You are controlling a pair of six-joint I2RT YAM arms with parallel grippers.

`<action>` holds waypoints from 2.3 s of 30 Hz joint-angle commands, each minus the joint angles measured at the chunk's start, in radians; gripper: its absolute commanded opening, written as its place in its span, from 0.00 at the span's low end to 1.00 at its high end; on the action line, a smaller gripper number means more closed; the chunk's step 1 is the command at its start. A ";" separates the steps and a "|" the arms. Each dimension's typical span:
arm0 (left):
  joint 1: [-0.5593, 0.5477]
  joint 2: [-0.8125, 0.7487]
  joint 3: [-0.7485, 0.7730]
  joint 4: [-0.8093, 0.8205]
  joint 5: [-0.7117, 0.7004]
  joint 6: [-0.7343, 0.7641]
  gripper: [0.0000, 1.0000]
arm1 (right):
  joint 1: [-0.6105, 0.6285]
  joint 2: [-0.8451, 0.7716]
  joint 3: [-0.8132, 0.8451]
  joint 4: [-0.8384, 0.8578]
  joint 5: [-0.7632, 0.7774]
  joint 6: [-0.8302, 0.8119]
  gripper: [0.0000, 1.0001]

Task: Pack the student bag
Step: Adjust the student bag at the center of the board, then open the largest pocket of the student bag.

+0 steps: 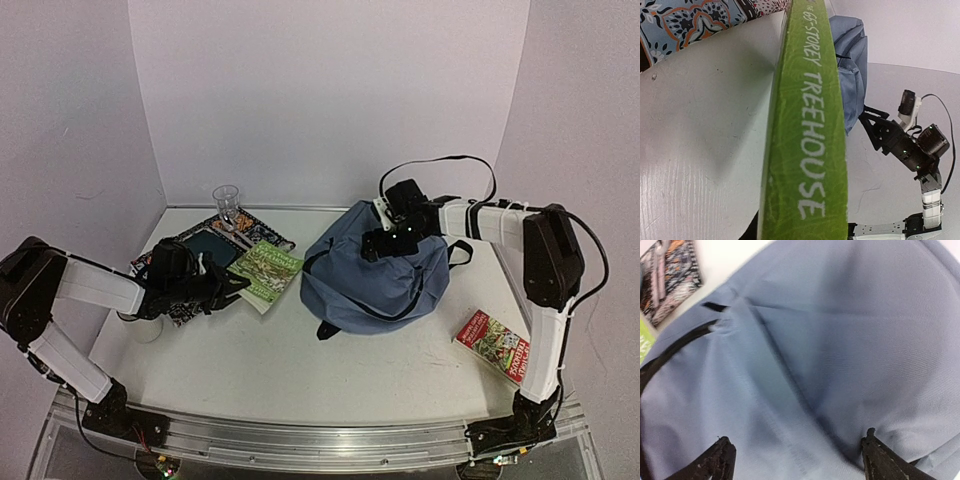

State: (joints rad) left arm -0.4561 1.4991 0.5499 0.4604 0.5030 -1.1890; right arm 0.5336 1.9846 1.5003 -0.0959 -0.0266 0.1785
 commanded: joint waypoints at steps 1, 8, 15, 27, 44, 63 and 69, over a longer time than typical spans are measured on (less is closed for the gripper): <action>0.005 -0.057 0.059 0.054 0.028 0.065 0.00 | 0.071 -0.158 -0.046 -0.066 0.026 -0.062 0.90; 0.005 -0.088 0.051 0.024 0.038 0.083 0.00 | 0.188 -0.213 -0.143 -0.100 0.004 -0.111 0.89; 0.005 -0.113 0.052 -0.009 0.039 0.093 0.00 | 0.256 -0.180 -0.188 -0.125 -0.002 -0.117 0.84; 0.005 -0.142 0.061 -0.048 0.044 0.110 0.00 | 0.269 -0.228 -0.258 -0.213 0.113 -0.108 0.63; 0.005 -0.134 0.107 -0.123 0.049 0.173 0.00 | 0.268 -0.275 -0.217 -0.267 0.256 -0.102 0.44; 0.005 -0.240 0.311 -0.406 -0.007 0.252 0.00 | 0.268 -0.292 -0.052 -0.242 0.268 -0.159 0.00; 0.005 -0.253 0.345 -0.448 0.049 0.213 0.00 | 0.268 -0.390 -0.091 -0.135 0.394 -0.122 0.00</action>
State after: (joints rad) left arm -0.4547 1.2947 0.8266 -0.0219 0.5016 -0.9789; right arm 0.8013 1.7075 1.4067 -0.3090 0.2475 0.0385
